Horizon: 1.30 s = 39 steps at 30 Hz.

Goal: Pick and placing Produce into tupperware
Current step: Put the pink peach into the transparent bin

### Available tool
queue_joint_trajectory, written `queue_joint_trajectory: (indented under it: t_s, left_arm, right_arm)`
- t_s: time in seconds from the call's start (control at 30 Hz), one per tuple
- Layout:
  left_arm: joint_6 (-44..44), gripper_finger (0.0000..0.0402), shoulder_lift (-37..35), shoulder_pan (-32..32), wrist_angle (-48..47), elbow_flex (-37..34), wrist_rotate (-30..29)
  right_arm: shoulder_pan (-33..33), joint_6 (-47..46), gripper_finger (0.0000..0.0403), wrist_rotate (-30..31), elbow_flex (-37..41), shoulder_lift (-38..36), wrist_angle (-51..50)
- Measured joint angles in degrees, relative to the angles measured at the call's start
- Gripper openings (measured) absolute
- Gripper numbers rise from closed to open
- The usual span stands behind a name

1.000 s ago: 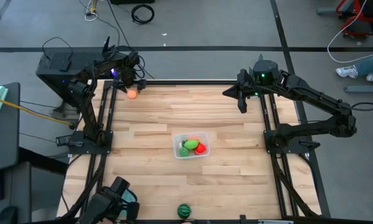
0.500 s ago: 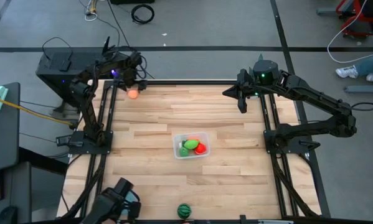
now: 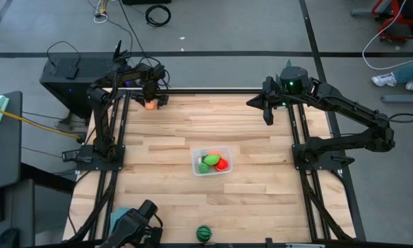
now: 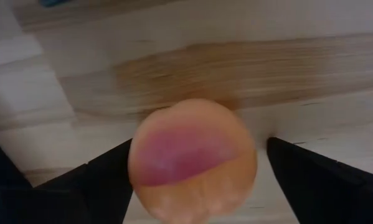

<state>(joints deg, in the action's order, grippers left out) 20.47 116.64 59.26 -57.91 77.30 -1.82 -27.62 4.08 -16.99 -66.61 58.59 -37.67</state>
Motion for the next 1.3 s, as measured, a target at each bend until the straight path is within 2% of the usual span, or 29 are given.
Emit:
queue_joint_trajectory:
  t_s: [0.13, 0.33, 1.07, 1.2, 1.3]
  left_arm:
    - [-0.09, 0.0320, 0.48, -0.04, 0.35, 0.10, 0.62]
    - [0.24, 0.0244, 0.53, -0.07, 0.70, 0.10, 0.56]
    - [-0.22, 0.0246, 0.68, -0.06, 0.68, -0.05, 0.27]
    - [-0.20, 0.0246, 0.73, 0.04, 0.72, -0.07, 3.56]
    - [-1.91, 0.0249, 0.75, -0.28, 0.63, -0.07, 3.73]
  right_arm:
    - [0.00, 0.00, 0.0014, 0.00, 0.00, 0.00, -0.02]
    - [0.00, 0.00, 0.0014, 0.00, 0.00, 0.00, -0.02]
    - [0.00, 0.00, 0.0014, 0.02, 0.00, 0.00, 0.00]
    - [0.00, 0.00, 0.0014, 0.00, 0.00, 0.00, 0.00]
    - [0.00, 0.00, 0.0014, 0.00, 0.00, 0.00, -0.01]
